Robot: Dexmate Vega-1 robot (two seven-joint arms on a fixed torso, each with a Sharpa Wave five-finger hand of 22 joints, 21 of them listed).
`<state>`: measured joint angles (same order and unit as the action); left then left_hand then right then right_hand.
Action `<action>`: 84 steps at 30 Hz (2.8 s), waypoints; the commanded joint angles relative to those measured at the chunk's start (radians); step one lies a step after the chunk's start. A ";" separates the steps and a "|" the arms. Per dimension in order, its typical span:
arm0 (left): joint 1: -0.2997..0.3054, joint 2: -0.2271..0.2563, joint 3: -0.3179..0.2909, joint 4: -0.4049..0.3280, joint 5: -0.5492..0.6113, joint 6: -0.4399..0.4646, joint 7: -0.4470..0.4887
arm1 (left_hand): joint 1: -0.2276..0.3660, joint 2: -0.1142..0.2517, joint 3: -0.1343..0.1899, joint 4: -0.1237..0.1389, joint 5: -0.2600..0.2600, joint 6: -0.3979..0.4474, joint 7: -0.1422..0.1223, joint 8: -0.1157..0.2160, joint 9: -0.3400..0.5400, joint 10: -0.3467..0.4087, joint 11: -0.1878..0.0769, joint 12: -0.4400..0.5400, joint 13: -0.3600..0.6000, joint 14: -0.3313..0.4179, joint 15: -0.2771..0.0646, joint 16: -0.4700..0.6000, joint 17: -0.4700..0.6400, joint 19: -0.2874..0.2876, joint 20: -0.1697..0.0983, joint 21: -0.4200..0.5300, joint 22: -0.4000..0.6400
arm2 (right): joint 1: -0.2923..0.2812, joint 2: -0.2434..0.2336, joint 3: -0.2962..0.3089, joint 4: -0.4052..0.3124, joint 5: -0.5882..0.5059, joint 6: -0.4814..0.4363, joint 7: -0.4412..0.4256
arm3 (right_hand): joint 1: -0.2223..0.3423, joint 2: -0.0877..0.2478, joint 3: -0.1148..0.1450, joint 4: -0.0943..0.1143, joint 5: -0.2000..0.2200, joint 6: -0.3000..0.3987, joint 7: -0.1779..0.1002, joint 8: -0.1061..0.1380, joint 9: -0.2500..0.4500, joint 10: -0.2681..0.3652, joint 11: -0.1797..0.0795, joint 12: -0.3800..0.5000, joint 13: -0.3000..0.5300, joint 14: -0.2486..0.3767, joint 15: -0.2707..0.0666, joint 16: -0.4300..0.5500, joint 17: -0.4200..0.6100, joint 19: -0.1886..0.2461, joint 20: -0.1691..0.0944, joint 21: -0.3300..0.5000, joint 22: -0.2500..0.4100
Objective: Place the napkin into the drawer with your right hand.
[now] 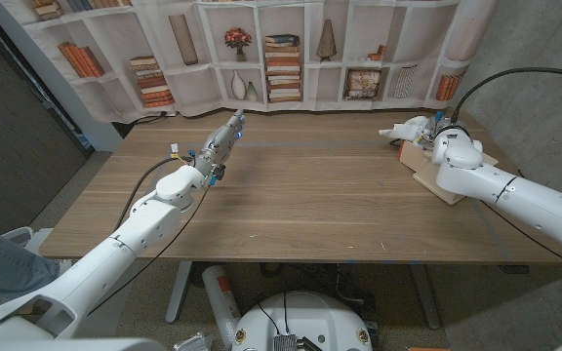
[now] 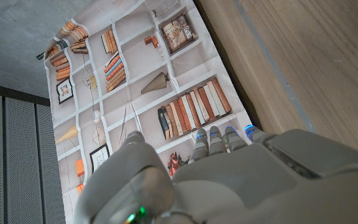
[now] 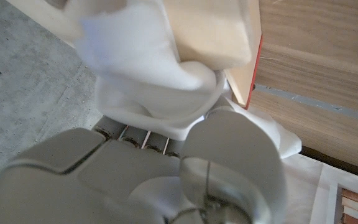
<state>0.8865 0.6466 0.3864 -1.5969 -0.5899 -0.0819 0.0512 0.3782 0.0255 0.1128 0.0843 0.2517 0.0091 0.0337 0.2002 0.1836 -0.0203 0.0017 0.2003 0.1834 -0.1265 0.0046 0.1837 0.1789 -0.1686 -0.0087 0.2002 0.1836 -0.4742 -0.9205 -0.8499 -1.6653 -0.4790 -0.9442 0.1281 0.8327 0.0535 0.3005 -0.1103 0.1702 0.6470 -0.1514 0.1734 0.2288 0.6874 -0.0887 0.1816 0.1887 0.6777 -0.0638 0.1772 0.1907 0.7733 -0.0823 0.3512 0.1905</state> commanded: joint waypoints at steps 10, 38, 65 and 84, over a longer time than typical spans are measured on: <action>0.000 0.000 0.001 0.006 -0.001 -0.005 -0.007 | 0.005 0.005 -0.006 -0.001 -0.001 0.006 0.006 0.000 0.006 -0.002 -0.005 0.004 0.005 -0.002 0.002 0.003 0.002 -0.065 0.002 0.005 0.002 | -0.023 -0.021 0.032 -0.049 0.020 -0.004 -0.001 | -0.015 -0.020 -0.018 0.000 0.008 -0.187 -0.004 -0.002 0.001 -0.140 0.030 0.001 0.007 -0.048 0.001 0.004 0.002 -0.021 0.034 -0.021 0.001; -0.023 -0.004 0.014 0.015 0.004 0.011 -0.016 | 0.007 0.008 -0.009 -0.001 -0.002 0.008 0.004 0.000 0.006 0.000 -0.004 0.004 0.005 -0.002 0.002 0.003 0.002 -0.064 0.003 0.005 0.002 | -0.098 -0.048 0.122 -0.112 0.080 0.008 -0.109 | -0.056 -0.053 -0.048 0.006 0.013 -0.298 -0.020 0.008 -0.003 -0.209 0.078 0.011 0.006 -0.042 0.038 0.010 -0.002 -0.017 0.074 -0.033 0.000; -0.039 -0.017 0.020 0.046 0.001 0.001 -0.031 | 0.011 0.012 -0.011 -0.003 -0.002 0.007 0.004 0.000 0.006 0.001 -0.002 0.004 0.005 -0.003 0.001 0.003 0.002 -0.066 0.005 0.005 0.002 | -0.132 -0.071 0.169 -0.185 0.123 0.021 -0.155 | -0.083 -0.065 -0.066 0.011 0.034 -0.348 -0.042 0.026 -0.013 -0.235 0.074 0.024 0.005 -0.068 0.064 0.008 -0.001 -0.041 0.106 -0.059 0.001; -0.037 -0.021 0.022 0.050 0.001 -0.003 -0.030 | 0.015 0.015 -0.012 -0.004 -0.002 0.009 0.003 0.000 0.006 0.000 -0.003 0.004 0.005 -0.002 0.001 0.003 0.002 -0.066 0.005 0.005 0.002 | -0.198 -0.081 0.244 -0.235 0.160 0.069 -0.249 | -0.095 -0.052 -0.067 0.016 0.035 -0.242 -0.045 0.061 -0.017 -0.170 0.059 0.053 0.005 -0.011 0.052 0.024 -0.003 -0.019 0.095 -0.061 0.003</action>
<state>0.8486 0.6285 0.4070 -1.5487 -0.5879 -0.0800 0.0200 0.3861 0.0335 0.1018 0.0784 0.2518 0.0091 0.0337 0.2002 0.1884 -0.0204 0.0017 0.2003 0.1834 -0.1266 0.0046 0.1838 0.1789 -0.1686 -0.0087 0.2002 0.1836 -0.6304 -0.9978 -0.6531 -1.8738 -0.3387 -0.9003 -0.0639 0.7450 0.0003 0.2358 -0.0952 0.2003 0.3830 -0.1959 0.2257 0.2089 0.4927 -0.0300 0.2228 0.1907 0.6477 -0.0040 0.1936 0.1859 0.7383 0.0182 0.2880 0.1905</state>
